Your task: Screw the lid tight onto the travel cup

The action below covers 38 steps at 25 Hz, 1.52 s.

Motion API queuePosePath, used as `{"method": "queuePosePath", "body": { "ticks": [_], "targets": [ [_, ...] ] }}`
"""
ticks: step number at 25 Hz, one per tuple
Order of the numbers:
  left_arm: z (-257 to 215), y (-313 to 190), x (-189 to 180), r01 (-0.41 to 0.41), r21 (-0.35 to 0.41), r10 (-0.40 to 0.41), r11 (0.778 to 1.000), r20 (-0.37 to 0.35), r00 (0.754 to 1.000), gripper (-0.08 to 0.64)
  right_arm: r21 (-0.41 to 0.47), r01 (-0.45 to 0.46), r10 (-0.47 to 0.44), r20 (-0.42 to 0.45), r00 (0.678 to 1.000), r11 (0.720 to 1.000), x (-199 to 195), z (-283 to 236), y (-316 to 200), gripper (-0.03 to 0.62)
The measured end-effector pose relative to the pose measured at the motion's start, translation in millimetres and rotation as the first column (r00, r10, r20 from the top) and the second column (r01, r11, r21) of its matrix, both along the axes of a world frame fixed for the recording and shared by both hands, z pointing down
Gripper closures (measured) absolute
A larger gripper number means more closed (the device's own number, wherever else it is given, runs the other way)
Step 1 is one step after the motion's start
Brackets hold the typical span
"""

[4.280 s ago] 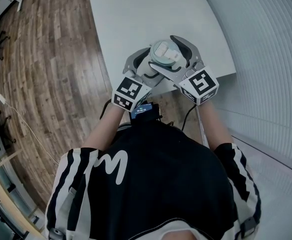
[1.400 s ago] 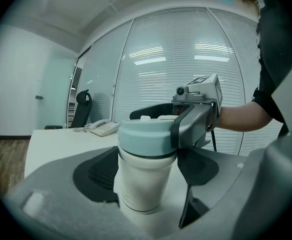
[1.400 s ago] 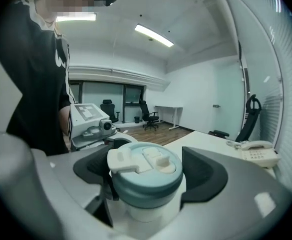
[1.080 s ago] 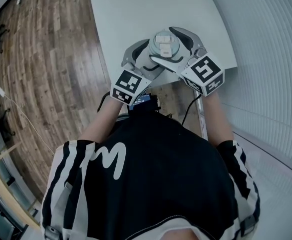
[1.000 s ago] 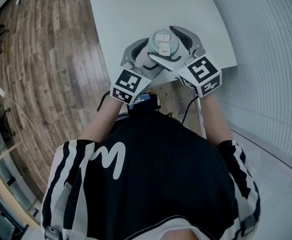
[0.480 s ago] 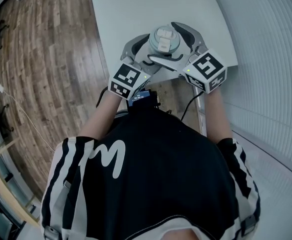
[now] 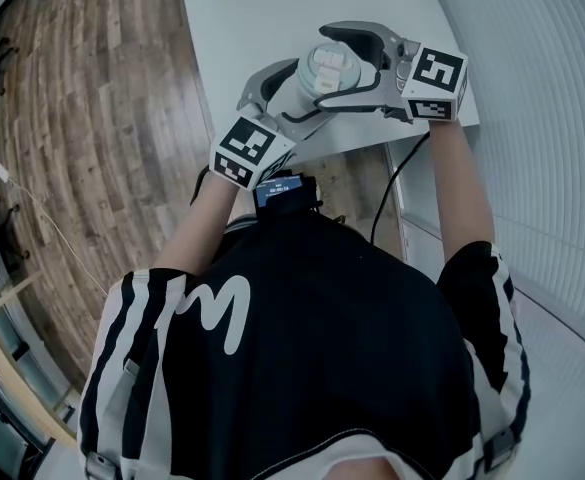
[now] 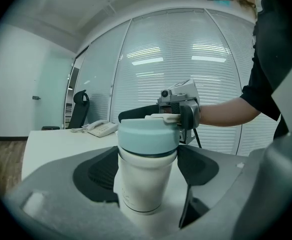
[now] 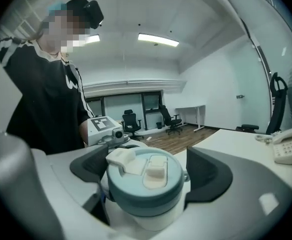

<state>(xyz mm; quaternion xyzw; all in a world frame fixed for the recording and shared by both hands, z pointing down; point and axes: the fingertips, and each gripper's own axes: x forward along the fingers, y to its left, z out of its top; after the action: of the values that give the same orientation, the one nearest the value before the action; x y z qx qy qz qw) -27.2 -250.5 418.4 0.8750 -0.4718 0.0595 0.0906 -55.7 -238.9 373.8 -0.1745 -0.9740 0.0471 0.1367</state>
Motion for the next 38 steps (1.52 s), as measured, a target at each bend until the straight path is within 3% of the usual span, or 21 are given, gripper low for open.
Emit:
{"method": "queuePosePath", "body": {
  "ticks": [5, 9, 14, 19, 23, 25, 27, 30, 33, 35, 38],
  "targets": [
    [4.2, 0.6, 0.0, 0.009, -0.002, -0.009, 1.000, 0.012, 1.000, 0.181, 0.039, -0.124, 0.124, 0.021, 0.992, 0.991, -0.1, -2.5, -0.3, 0.146],
    [1.7, 2.2, 1.3, 0.025, -0.004, -0.025, 1.000, 0.022, 0.999, 0.179, 0.083, -0.266, 0.267, 0.009, 0.964, 0.960, -2.6, -3.1, -2.9, 0.144],
    [0.1, 0.6, -3.2, 0.075, 0.002, -0.075, 0.997, 0.017, 0.997, 0.179, 0.162, -0.445, 0.448, 0.023, 0.894, 0.881, -6.6, -3.8, -7.6, 0.146],
    [1.1, 0.7, -0.9, 0.086, 0.001, -0.086, 0.996, 0.014, 0.996, 0.179, 0.175, -0.583, 0.590, 0.014, 0.807, 0.793, -4.3, -1.6, -13.8, 0.144],
    [3.5, -0.3, -1.0, 0.097, 0.002, -0.097, 0.995, 0.020, 0.995, 0.179, 0.190, -0.681, 0.689, 0.031, 0.724, 0.707, -2.6, 0.6, -19.0, 0.144],
    [6.1, -0.3, -1.2, 0.095, 0.003, -0.095, 0.995, 0.020, 0.995, 0.179, 0.194, -0.700, 0.707, 0.044, 0.706, 0.687, -2.7, 3.9, -19.0, 0.144],
    [5.9, 0.1, -1.5, 0.087, 0.003, -0.087, 0.996, 0.022, 0.996, 0.179, 0.192, -0.669, 0.675, 0.043, 0.736, 0.718, -4.2, 4.5, -14.4, 0.143],
    [2.4, 1.3, -2.3, 0.070, 0.006, -0.071, 0.998, 0.022, 0.997, 0.179, 0.137, -0.523, 0.518, 0.075, 0.852, 0.841, -3.0, -13.7, -1.9, 0.117],
    [3.7, 0.4, -1.9, 0.054, 0.012, -0.054, 0.998, 0.015, 0.998, 0.179, 0.137, -0.290, 0.273, 0.128, 0.953, 0.947, 2.2, -34.1, 9.4, 0.117],
    [4.4, -0.1, -2.2, 0.043, 0.013, -0.044, 0.999, 0.013, 0.999, 0.179, 0.179, -0.153, 0.144, 0.063, 0.988, 0.972, 2.5, -27.1, 8.6, 0.115],
    [4.5, 0.9, -3.4, 0.039, 0.012, -0.039, 0.999, 0.018, 0.999, 0.181, 0.179, -0.024, 0.031, -0.040, 0.999, 0.984, -1.0, -6.3, 4.2, 0.117]
  ]
}}
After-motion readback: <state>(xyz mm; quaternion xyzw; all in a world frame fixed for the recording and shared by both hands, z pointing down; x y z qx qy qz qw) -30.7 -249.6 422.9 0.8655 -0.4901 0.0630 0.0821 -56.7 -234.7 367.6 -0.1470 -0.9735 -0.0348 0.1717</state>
